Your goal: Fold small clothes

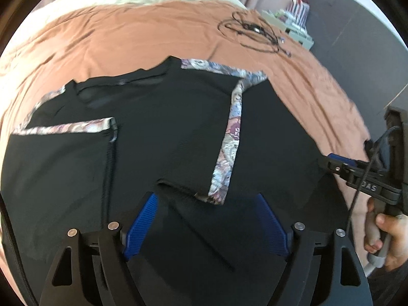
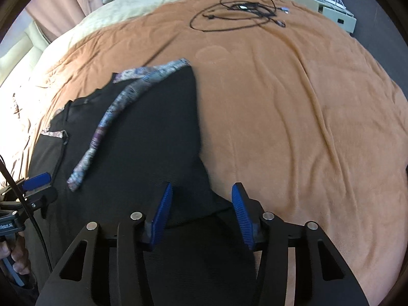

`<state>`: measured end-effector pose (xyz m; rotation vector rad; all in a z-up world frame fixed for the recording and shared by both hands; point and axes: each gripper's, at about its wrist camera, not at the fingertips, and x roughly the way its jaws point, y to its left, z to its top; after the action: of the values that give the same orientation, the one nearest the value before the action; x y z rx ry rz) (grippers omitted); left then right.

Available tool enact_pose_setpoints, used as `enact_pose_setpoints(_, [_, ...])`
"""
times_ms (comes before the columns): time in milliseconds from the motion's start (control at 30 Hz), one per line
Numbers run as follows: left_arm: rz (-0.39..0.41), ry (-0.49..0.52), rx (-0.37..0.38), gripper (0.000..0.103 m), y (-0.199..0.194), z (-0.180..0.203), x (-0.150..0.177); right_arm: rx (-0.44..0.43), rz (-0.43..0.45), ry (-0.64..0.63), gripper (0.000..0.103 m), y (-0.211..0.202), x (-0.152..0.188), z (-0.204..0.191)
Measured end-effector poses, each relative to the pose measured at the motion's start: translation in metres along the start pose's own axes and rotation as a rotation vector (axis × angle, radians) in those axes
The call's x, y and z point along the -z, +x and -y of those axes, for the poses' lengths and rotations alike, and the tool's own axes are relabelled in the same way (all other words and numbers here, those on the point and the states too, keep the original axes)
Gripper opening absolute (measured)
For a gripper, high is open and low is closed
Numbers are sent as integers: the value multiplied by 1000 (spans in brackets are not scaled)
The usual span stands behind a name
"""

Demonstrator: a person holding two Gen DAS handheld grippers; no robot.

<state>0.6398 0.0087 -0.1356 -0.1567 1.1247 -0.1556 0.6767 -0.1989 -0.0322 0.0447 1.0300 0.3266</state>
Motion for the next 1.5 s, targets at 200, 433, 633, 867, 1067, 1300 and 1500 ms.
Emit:
enact_pose_setpoints(200, [-19,62,-129,81,32,11,-5,-16,-6,-2,36,13,2,10])
enact_pose_setpoints(433, [0,10,-183,56,37,-13,-16,-23,9,-18,36,14,7,15])
enact_pose_setpoints(633, [42,-80,-167,31,31,-42,-35,-27,12,-23,36,11,11,20])
enact_pose_setpoints(867, [99,-154,-188,31,12,-69,-45,-20,18,-34,36,10,14,18])
enact_pose_setpoints(1067, [107,-217,-163,31,0,-88,-39,1,27,-55,36,7,16,12])
enact_pose_setpoints(1300, [68,-193,-73,52,16,-73,-35,-15,38,-52,43,2,16,11])
enact_pose_setpoints(1500, [84,-180,-140,42,34,-69,-41,-23,68,-71,51,-8,17,13])
